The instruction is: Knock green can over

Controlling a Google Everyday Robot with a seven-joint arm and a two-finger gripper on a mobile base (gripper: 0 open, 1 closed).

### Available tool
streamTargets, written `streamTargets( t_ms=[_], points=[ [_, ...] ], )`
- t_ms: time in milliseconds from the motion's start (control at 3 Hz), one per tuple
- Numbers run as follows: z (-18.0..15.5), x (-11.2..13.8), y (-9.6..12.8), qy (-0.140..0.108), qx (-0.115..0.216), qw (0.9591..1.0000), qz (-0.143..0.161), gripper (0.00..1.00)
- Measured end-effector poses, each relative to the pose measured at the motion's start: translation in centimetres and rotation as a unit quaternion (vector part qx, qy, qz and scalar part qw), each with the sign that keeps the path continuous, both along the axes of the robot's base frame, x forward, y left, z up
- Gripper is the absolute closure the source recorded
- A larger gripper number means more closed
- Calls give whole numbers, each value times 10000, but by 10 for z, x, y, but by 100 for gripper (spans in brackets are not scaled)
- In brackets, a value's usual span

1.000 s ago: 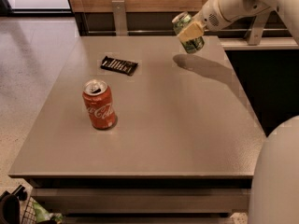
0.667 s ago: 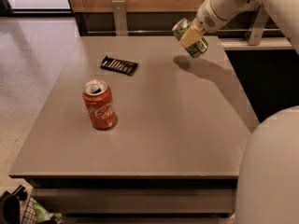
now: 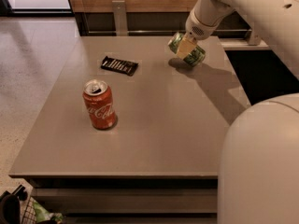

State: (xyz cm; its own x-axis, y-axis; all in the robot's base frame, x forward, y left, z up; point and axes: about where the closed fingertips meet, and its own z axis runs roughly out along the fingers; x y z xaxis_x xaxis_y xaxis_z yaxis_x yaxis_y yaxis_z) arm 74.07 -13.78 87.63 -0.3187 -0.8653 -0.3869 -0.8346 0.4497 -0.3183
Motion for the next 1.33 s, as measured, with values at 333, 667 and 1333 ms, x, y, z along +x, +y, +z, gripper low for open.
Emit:
streamTargets(
  t_ms=[333, 667, 1333],
  points=[
    [-18, -1, 10, 92, 200, 9997, 114, 100],
    [-40, -2, 33, 189, 1190, 9924, 239, 99],
    [-42, -2, 36, 221, 1163, 9926, 255, 46]
  ],
)
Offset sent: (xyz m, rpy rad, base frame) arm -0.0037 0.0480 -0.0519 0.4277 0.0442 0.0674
